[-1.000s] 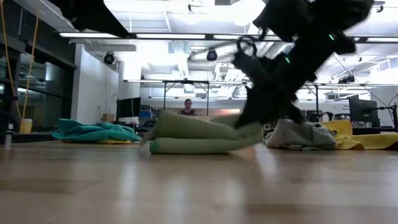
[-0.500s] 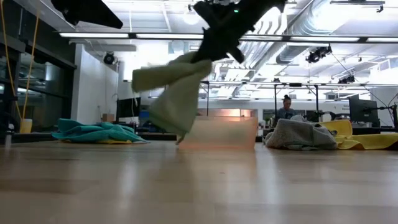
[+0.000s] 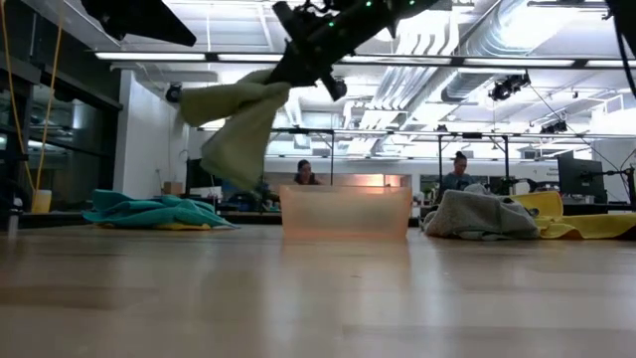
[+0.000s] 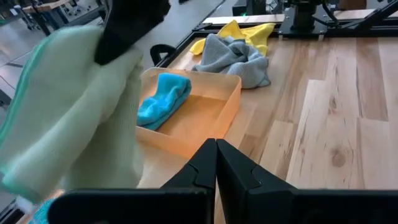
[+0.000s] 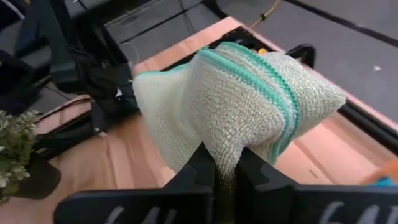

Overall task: Fold microfiber towels
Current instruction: Put the folded green microfiber cloth into the orange bin

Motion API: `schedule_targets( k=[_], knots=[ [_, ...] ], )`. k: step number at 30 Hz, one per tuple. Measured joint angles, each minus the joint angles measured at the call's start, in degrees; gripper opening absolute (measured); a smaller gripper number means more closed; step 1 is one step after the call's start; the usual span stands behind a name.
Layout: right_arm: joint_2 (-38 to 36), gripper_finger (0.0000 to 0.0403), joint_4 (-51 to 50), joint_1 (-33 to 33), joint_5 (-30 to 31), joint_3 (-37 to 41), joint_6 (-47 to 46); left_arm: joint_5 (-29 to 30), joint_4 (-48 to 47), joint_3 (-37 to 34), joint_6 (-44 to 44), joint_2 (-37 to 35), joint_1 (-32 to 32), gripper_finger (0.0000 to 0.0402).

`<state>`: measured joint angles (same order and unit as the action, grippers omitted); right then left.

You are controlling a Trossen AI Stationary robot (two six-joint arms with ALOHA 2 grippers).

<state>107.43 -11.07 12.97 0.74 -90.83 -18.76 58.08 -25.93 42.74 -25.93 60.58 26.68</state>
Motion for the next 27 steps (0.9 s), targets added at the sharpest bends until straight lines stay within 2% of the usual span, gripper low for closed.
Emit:
schedule_targets(
  k=[5, 11, 20, 27],
  knots=[
    [2.97, 0.0001, -2.08, -0.09, -0.56, 0.19, 1.65, -0.01, 0.0, 0.0, 0.0, 0.0, -0.01, 0.0],
    [2.93, 0.0001, -8.26, 0.48, 3.06, 2.43, 3.15, -0.34, -0.01, 0.0, 0.0, 0.0, 0.0, 0.0],
    [0.08, 0.0001, -18.51, 0.45, 15.04, 2.43, 3.97, -0.45, -0.03, -0.02, -0.28, 0.0, 0.0, 0.0],
    [0.03, 0.0, -27.67, 0.13, 23.03, 2.43, -2.61, -0.93, -0.07, -0.02, -0.43, 0.02, 0.0, 0.0]
  ],
)
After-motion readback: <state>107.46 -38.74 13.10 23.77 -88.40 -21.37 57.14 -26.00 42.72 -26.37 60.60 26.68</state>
